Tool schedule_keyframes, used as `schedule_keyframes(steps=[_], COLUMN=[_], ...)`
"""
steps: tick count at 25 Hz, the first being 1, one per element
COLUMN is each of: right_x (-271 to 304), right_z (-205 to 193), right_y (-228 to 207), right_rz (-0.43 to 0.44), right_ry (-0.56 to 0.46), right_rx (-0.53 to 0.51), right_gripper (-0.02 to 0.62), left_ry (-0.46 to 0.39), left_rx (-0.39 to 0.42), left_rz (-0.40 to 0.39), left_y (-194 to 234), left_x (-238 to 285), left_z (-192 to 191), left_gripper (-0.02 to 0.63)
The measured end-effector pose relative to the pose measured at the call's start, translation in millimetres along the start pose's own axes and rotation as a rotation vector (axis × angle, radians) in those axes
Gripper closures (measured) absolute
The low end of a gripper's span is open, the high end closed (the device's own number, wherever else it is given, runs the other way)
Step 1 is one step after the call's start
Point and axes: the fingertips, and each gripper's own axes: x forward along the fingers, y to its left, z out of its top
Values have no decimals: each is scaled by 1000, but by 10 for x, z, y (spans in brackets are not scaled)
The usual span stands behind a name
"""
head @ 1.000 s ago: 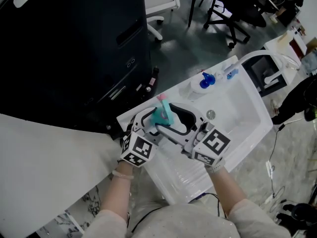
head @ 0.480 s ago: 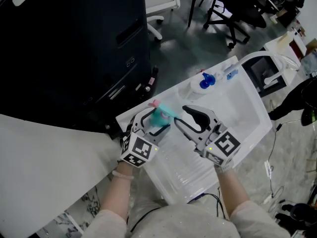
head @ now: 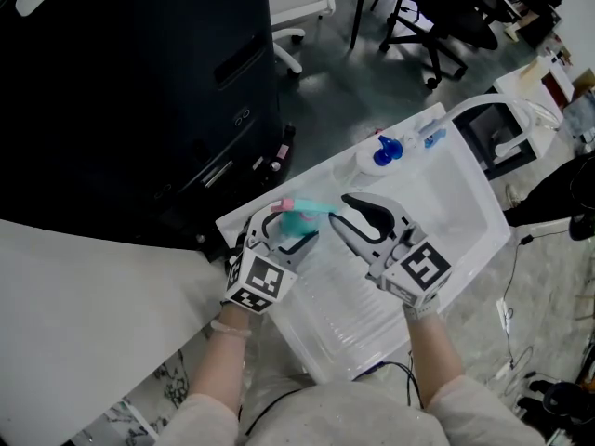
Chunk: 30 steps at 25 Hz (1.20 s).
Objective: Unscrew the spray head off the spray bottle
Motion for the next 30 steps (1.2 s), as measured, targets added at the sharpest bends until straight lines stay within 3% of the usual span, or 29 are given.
schedule_keyframes(steps=[7,11,13,17,21,25,30], right_x=[91,67,17,108,226,298,190], right_z=[-14,21,68,136,173,143,24], right_y=[-96,-9,113,382,475,496,370], right_rz=[-68,-47,7,135,128,67,19], right_ry=[-15,-40,-83,-134,-131,-98,-57], right_rx=[49,72,115,212,193,98,76], right_gripper=[497,534,504,337,265,263,328], left_ry=[-2,-2,-3,-2,0,-2,-5], left_rx=[-2,-7,-6,-7,-12,-8,-9], left_rz=[0,8,8,10,19,23,26], left_y=[8,16,17,32,28,25,23], left_x=[8,18,24,30,29,24,26], left_z=[-1,7,9,8,12,1,11], left_gripper=[285,285,285,285,285,285,285])
